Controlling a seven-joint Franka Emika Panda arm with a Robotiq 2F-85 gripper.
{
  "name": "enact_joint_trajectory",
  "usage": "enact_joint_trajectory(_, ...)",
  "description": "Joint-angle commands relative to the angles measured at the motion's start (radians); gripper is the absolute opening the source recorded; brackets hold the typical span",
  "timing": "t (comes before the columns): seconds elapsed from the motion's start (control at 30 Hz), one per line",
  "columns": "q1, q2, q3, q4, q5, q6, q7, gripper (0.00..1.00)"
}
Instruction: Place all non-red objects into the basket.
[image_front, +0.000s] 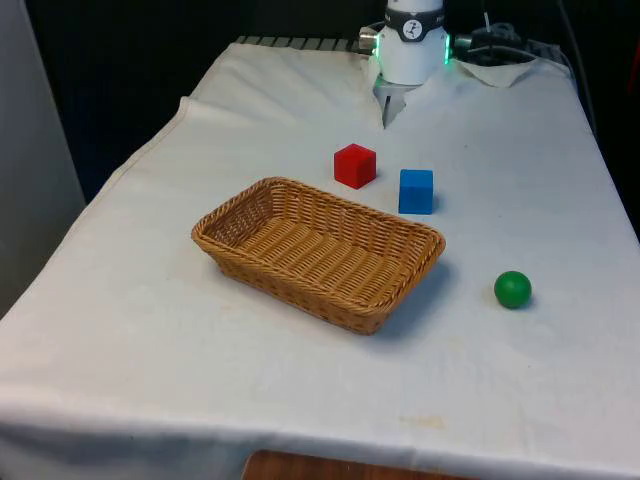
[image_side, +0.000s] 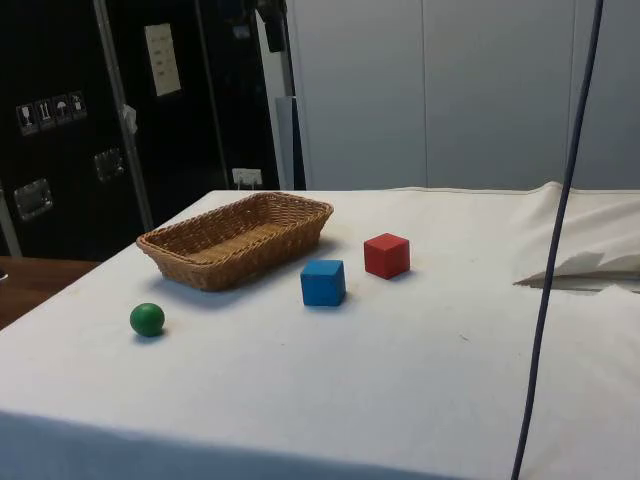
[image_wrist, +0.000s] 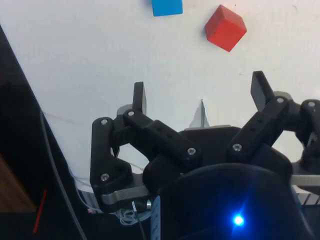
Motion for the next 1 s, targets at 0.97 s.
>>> enact_joint_trajectory(0.97, 0.003, -0.111, 0.04, -0.18, -0.011, 0.13, 0.064, 1.0)
